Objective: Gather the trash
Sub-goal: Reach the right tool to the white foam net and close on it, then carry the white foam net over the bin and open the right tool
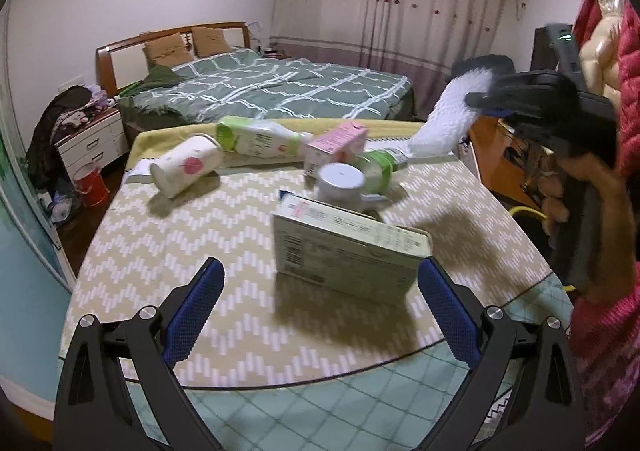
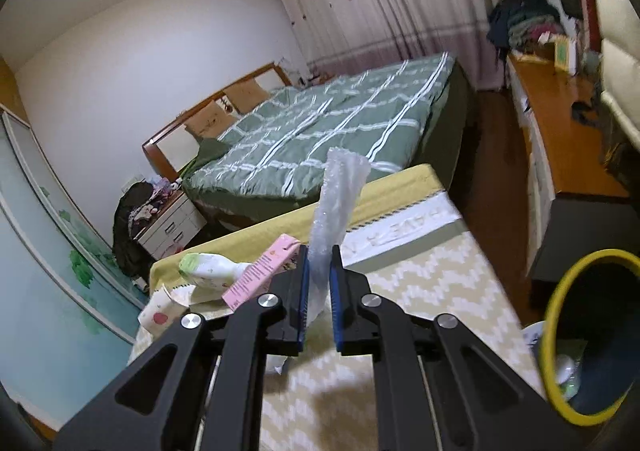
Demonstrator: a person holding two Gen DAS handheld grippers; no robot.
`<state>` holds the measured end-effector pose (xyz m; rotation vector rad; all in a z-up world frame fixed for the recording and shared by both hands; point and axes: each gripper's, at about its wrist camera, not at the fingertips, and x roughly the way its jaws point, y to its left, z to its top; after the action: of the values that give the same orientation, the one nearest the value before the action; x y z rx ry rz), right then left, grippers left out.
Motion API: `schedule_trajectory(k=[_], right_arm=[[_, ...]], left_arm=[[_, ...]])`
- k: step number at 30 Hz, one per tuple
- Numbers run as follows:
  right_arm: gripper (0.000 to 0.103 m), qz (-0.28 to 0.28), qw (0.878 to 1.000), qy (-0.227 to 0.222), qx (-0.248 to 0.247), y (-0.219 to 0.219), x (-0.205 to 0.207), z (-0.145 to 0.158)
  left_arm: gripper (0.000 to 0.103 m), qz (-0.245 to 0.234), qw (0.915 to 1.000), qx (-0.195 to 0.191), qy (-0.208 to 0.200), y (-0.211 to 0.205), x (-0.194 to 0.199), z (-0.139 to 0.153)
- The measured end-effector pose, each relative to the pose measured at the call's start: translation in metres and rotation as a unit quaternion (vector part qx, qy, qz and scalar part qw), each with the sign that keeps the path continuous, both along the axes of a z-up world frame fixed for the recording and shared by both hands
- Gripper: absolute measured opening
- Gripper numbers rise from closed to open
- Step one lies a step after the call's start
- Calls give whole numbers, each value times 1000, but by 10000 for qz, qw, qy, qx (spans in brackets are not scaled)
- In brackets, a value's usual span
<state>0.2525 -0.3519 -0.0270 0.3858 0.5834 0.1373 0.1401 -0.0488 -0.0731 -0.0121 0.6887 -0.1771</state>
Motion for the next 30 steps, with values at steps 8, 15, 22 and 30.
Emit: schedule_trajectory(k=[8, 15, 22, 30], right_arm=[[9, -837, 9958, -223, -295, -60, -73, -8], [10, -1728, 9812, -159, -840, -116, -106, -20], [10, -2250, 9694, 265, -940, -169, -112, -54], [11, -2382, 9665, 413, -861, -186, -109, -71]], left_arm=[[96, -52, 9998, 86, 159, -26, 8, -15], [96, 173, 9992, 227, 289, -50, 25, -34], [96, 625, 9977, 201, 148, -53, 30, -32], [96, 491, 9979, 238, -355, -61, 23, 0]])
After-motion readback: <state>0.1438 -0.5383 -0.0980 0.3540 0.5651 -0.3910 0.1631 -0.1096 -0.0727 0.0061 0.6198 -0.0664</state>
